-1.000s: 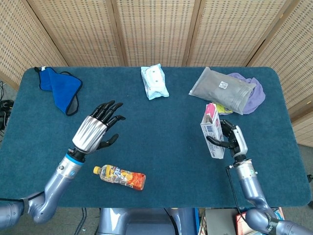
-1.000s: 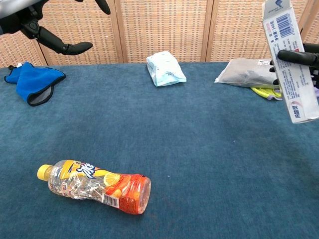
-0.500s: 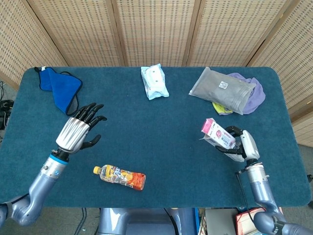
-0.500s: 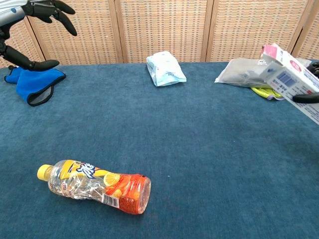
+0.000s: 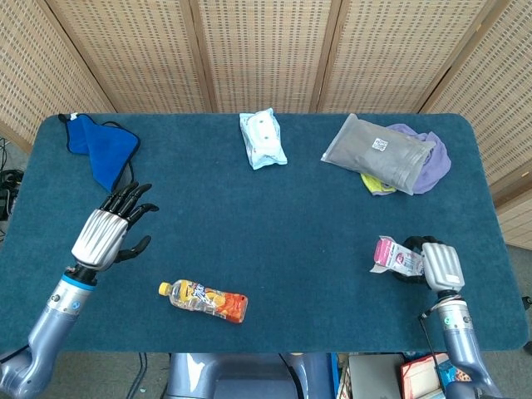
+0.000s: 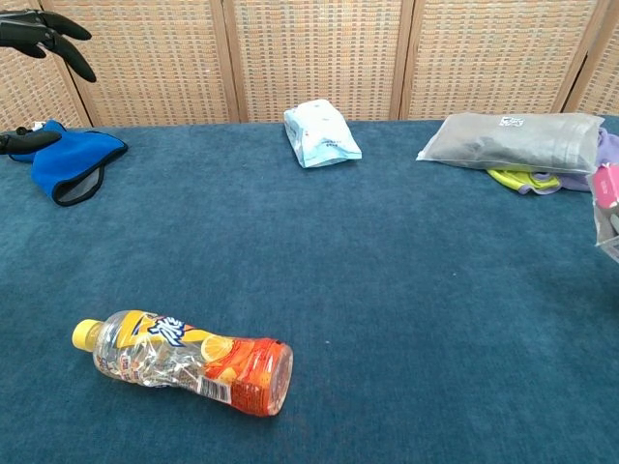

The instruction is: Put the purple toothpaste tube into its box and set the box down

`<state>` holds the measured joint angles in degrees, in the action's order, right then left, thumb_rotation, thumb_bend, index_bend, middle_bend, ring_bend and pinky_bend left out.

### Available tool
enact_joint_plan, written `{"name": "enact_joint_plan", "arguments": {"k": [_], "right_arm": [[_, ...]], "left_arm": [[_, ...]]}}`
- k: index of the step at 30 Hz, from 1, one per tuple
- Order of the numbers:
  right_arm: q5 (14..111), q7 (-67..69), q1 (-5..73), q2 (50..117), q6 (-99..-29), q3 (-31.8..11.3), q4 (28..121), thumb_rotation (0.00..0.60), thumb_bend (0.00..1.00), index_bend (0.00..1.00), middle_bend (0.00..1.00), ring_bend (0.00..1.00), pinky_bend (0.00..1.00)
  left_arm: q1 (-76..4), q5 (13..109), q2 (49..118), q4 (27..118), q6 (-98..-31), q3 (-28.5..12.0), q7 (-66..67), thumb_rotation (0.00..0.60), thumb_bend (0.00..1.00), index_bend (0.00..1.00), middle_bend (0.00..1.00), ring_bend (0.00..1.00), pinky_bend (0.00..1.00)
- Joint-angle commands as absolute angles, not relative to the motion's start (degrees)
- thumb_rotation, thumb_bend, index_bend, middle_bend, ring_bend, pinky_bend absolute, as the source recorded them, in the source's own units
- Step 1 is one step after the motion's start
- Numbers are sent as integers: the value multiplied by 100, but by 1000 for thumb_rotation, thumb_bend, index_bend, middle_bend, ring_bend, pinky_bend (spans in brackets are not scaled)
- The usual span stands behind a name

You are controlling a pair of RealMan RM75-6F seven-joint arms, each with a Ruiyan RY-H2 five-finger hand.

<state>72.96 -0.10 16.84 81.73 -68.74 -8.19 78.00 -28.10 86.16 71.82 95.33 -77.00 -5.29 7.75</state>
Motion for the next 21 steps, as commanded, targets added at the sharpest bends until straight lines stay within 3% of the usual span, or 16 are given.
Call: {"name": "enact_joint_plan", "arguments": {"k": [1, 5, 9, 12, 15, 21], "right_arm": [[7253, -73, 1640, 8183, -6858, -760, 7850, 600, 95, 553, 489, 362, 419], [7224, 42, 1662, 8227, -6693, -717, 7987, 600, 96, 520, 403, 318, 359], [7317, 175, 1762, 8185, -6356, -584, 8134, 600, 95, 295, 174, 66, 152], [7322, 182, 1838, 8125, -6143, -533, 8185, 600, 95, 190, 42, 0, 44], [7348, 255, 1841, 8086, -6115, -515, 8211, 600, 96, 123, 0, 0, 2], [7476, 368, 1758, 8060, -6340, -506, 8190, 600, 96, 63, 0, 0, 0]], "left_arm": [[-2739, 8659, 7227, 9425, -7762, -479, 722, 600, 348, 289, 99, 67, 130], [-2651, 8693, 7292, 9272, -7838, -434, 562, 600, 349, 289, 99, 67, 130], [-2609, 8779, 7338, 9169, -7889, -415, 510, 600, 349, 289, 99, 67, 122], [-2584, 8782, 7345, 9145, -7898, -425, 516, 600, 348, 289, 99, 48, 71], [-2556, 8764, 7336, 9132, -7890, -431, 549, 600, 348, 289, 82, 3, 16], [-2457, 8694, 7311, 9203, -7887, -408, 611, 600, 349, 260, 23, 0, 5]]}}
